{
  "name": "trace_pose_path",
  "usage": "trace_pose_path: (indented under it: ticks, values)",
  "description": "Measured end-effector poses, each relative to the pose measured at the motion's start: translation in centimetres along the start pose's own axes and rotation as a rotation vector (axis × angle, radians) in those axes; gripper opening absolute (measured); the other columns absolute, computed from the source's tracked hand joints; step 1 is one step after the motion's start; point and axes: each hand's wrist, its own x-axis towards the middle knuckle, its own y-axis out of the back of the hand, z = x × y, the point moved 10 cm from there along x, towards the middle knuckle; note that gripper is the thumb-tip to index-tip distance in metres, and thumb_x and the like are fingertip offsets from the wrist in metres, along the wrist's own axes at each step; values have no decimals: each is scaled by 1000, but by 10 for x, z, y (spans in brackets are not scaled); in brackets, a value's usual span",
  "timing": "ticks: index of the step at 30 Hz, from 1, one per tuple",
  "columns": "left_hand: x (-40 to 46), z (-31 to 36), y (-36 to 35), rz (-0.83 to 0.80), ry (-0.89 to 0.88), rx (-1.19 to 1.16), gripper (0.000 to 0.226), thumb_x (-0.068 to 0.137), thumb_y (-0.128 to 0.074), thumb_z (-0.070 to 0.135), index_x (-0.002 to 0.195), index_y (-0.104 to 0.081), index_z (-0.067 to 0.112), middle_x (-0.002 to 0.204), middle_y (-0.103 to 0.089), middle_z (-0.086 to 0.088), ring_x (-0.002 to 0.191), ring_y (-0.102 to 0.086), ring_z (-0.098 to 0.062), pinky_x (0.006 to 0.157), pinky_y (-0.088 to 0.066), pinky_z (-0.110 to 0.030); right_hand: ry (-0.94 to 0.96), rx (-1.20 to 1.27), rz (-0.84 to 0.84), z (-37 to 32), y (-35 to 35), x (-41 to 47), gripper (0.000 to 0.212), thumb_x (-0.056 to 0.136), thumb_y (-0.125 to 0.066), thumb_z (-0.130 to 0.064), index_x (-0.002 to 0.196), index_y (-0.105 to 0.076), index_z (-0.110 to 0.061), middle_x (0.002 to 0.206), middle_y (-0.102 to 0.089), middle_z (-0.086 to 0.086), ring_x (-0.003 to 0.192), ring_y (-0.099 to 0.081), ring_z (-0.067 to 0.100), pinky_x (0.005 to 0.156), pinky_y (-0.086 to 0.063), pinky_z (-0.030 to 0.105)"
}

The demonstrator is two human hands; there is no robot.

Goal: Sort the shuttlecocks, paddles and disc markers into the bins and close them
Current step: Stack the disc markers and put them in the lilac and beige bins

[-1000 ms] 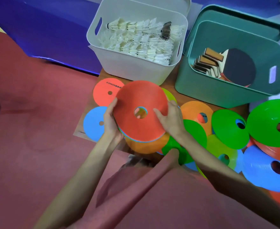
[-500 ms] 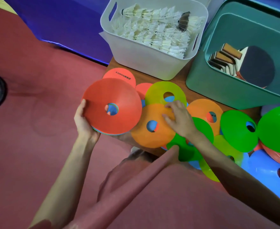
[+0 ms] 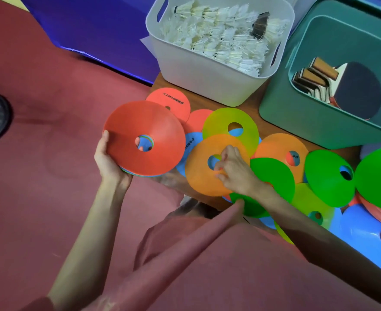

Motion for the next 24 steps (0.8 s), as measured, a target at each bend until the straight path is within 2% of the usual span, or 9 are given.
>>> trace_pose_path:
  ticks: [4, 7, 9, 11, 15, 17, 20, 22, 24]
  values:
    - [0, 3, -9, -18, 12, 6, 35, 96, -44, 35, 102, -74, 18, 112, -71, -6, 103, -68, -24, 81, -54, -34, -148, 317, 243, 25, 63, -12, 25, 82, -54, -27, 91, -59, -4, 98, -42, 8, 98, -42, 22, 87, -29, 27]
    - [-3, -2, -24, -59, 32, 68, 34, 96, -44, 34, 115, -67, 17, 111, -71, -4, 102, -68, -22, 80, -54, -32, -303, 525, 431, 45, 111, -32, 31, 83, -38, -46, 77, -45, -17, 79, -41, 0, 81, -37, 15, 72, -25, 27]
    - [-7, -10, -37, -98, 59, 102, 35, 96, -45, 34, 119, -63, 16, 113, -71, -4, 103, -67, -22, 81, -54, -31, -419, 663, 484, 61, 125, -47, 42, 77, -41, -62, 72, -34, -21, 70, -33, -3, 69, -33, 13, 63, -26, 31]
    - [-12, -19, -50, -120, 82, 121, 36, 95, -46, 34, 121, -62, 15, 115, -70, -4, 104, -67, -22, 83, -54, -32, -494, 736, 502, 73, 132, -60, 59, 64, -50, -72, 82, -37, -17, 71, -34, -4, 64, -33, 9, 61, -29, 31]
    - [-24, -42, -79, -167, 135, 162, 34, 93, -51, 35, 111, -70, 14, 113, -70, -8, 101, -67, -25, 90, -52, -36, -575, 761, 504, 92, 137, -83, 85, 50, -72, -70, 102, -42, -10, 87, -47, -1, 76, -45, 9, 65, -39, 30]
    - [-33, -53, -93, -198, 164, 176, 32, 93, -51, 35, 93, -77, 17, 103, -73, -5, 91, -69, -22, 84, -55, -33, -570, 920, 520, 100, 133, -91, 71, 53, -70, -58, 104, -48, -14, 92, -51, -1, 76, -47, 10, 61, -39, 25]
    - [-44, -68, -111, -223, 192, 188, 36, 93, -52, 35, 115, -69, 13, 115, -69, -8, 107, -65, -25, 95, -50, -38, -578, 1262, 756, 119, 133, -111, 51, 65, -48, -35, 104, -62, -5, 106, -56, 1, 74, -48, 9, 50, -38, 18]
    - [-53, -77, -121, -239, 196, 195, 41, 93, -52, 34, 125, -63, 11, 121, -67, -7, 113, -62, -25, 99, -48, -38, -672, 1359, 905, 131, 130, -128, 44, 75, -44, -19, 105, -63, 8, 93, -61, 4, 65, -50, 9, 46, -40, 24]
    - [-64, -86, -131, -262, 206, 217, 35, 94, -52, 33, 119, -66, 12, 116, -69, -6, 106, -66, -22, 91, -51, -35, -782, 1303, 997, 143, 124, -142, 23, 87, -51, -12, 94, -64, 5, 80, -60, 4, 57, -51, 2, 48, -45, 23]
